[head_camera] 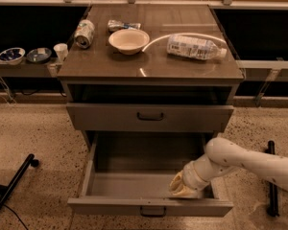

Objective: Open middle drawer

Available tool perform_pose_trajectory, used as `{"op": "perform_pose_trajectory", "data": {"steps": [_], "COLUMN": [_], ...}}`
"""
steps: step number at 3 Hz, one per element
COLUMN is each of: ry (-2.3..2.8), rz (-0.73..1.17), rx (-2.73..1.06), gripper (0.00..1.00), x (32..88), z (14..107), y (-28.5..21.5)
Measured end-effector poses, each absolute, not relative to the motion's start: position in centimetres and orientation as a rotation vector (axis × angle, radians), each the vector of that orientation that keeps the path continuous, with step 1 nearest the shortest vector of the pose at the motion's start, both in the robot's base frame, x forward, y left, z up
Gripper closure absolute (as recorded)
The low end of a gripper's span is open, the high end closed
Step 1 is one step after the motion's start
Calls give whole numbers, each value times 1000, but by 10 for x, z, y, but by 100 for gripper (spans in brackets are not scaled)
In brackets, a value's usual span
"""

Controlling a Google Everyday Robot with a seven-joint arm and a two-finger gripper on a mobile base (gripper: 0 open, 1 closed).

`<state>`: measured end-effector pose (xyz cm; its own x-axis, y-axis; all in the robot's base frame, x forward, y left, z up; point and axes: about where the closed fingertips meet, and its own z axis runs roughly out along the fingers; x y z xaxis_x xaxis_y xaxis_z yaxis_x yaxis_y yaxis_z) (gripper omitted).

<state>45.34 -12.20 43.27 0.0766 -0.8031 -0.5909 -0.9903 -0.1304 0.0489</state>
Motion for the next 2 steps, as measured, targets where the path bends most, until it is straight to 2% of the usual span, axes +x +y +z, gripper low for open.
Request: {"op": "perform_pose_trajectory", "data": {"steps": [1,2], "ry": [1667,1550], "rz": [602,522], "rx": [-1900,-1845], "gripper": [100,81], "x": [456,460], "z": [482,532], "y": [-137,-142]}}
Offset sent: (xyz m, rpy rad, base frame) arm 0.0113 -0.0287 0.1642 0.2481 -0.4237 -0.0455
